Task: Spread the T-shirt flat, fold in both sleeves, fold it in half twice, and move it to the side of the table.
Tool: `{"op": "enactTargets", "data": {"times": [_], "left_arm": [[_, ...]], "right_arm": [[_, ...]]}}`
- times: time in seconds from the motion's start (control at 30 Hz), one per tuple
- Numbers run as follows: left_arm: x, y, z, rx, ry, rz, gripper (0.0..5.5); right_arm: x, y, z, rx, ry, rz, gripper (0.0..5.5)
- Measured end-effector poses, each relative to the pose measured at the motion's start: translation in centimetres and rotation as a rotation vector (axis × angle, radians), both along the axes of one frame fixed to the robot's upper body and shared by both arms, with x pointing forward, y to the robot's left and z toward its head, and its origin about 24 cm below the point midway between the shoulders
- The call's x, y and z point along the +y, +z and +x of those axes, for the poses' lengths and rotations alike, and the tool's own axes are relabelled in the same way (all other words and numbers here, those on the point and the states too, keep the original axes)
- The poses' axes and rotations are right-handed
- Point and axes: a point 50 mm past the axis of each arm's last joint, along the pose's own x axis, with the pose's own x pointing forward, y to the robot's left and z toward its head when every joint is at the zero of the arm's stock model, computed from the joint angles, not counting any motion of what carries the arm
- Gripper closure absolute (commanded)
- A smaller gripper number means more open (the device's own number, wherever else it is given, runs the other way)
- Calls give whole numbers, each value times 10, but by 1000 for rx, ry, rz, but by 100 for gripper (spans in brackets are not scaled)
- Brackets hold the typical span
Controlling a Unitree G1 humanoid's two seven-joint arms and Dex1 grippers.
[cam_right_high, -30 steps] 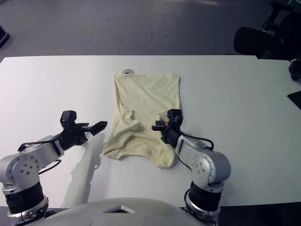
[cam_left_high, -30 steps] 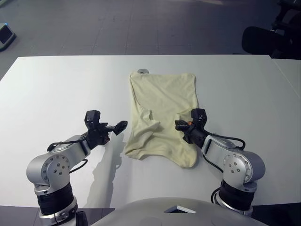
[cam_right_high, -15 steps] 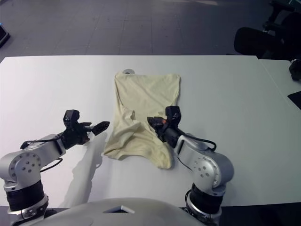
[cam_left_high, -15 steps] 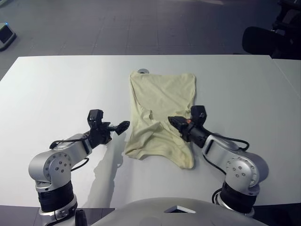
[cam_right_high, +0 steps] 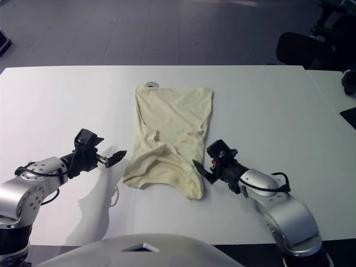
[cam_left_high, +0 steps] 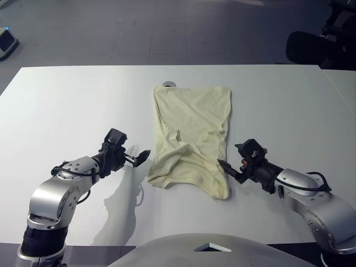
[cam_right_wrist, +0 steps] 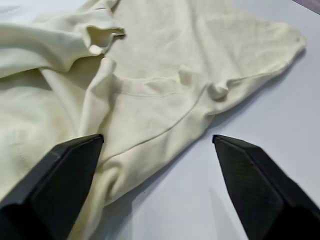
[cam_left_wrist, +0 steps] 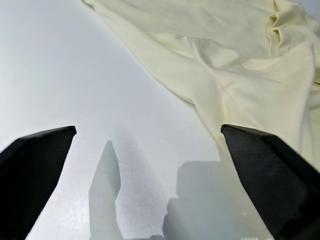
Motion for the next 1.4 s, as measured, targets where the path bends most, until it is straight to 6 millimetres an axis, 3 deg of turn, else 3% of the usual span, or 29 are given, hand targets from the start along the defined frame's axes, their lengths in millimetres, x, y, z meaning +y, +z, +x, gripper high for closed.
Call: {"op": "enactTargets", "data": {"times": [0.17, 0.53, 0.6, 0.73, 0.83, 0.97, 1.1, 1.3, 1.4], "left_arm": [[-1, -3, 0, 6, -16, 2, 10], [-2, 0, 3, -49, -90, 75, 10], [0, 5, 5, -106, -147, 117, 10], [13, 19, 10, -258, -351, 292, 10], [23, 18, 10, -342, -505, 443, 10], [20, 0, -2, -419, -710, 550, 10], [13, -13, -13, -532, -892, 597, 10], [-1, -18, -9, -674, -1012, 610, 10], [-7, -21, -9, -711, -1038, 613, 68]], "right_arm": [[10, -11, -11, 26, 86, -45, 14], [18, -19, -11, 19, 153, -83, 14], [13, -11, -5, -28, 134, -71, 14], [-9, 28, 14, -218, 74, -46, 14], [-30, 42, 14, -274, 83, -129, 14], [-58, 21, -1, -184, 233, -373, 14], [-74, -4, -22, -105, 518, -580, 14], [-58, -11, -17, -243, 685, -616, 14], [-44, -16, -10, -321, 705, -590, 10]]}}
